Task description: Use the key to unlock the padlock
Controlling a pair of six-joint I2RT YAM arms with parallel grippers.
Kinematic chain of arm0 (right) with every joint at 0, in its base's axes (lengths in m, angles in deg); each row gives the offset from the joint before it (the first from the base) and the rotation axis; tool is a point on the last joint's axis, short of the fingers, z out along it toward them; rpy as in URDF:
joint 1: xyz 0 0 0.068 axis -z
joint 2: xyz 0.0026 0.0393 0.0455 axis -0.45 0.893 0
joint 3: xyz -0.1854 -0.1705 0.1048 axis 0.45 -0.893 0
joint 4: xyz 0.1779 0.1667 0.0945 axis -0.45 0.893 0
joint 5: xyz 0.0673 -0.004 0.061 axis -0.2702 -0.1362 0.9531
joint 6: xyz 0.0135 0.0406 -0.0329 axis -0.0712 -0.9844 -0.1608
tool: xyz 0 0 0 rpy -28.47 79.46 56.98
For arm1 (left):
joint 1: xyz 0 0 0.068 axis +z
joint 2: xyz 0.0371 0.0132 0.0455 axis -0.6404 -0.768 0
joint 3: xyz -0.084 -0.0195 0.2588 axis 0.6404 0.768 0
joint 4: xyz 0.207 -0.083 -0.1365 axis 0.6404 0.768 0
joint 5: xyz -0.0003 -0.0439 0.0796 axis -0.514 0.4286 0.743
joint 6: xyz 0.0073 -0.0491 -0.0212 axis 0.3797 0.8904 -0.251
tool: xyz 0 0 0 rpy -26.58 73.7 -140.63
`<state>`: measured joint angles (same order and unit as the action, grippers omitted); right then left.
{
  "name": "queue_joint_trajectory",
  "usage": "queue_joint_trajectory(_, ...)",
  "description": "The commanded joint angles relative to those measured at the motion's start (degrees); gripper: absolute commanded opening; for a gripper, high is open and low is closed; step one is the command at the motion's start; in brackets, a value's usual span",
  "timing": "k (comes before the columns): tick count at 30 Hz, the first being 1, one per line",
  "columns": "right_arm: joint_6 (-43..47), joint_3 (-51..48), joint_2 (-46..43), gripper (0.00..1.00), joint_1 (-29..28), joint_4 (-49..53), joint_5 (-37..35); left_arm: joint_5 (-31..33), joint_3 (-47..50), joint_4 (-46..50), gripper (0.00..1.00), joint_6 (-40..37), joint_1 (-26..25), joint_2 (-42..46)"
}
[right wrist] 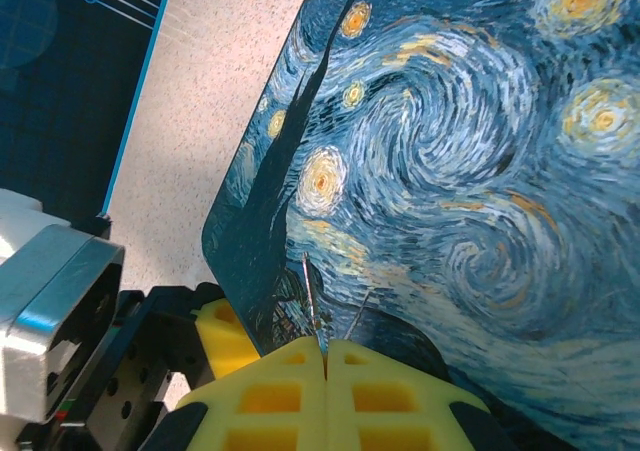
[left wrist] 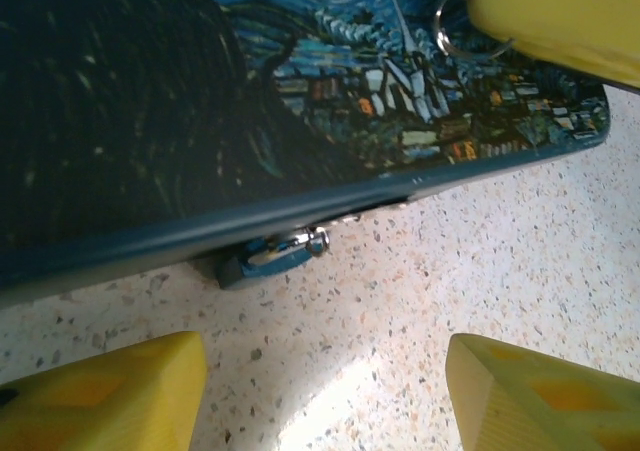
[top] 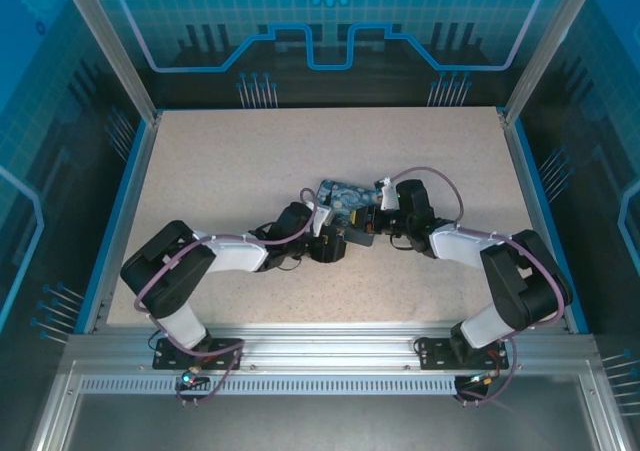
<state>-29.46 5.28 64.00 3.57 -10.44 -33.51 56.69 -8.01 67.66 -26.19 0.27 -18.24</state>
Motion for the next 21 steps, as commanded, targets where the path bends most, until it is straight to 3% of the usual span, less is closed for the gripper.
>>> queue_joint_trajectory(1, 0.86, -1.57, -0.82, 0.0, 0.53, 2.5, -1.08, 1.62, -0.24, -5.81, 0.64, 0.73, -0.51, -2.05)
queue_joint_trajectory(11, 0.86, -1.49, -1.0, 0.0, 0.43, 2.76, -1.01, 5.96, -0.56, -10.42, 0.62, 0.58, -1.8, -6.27)
queue_joint_trajectory(21, 0.72, -1.36, -0.56, 0.0, 0.24, 2.67, -1.18, 4.85, -2.56, -9.64, 0.56, 1.4, -2.71, -8.33)
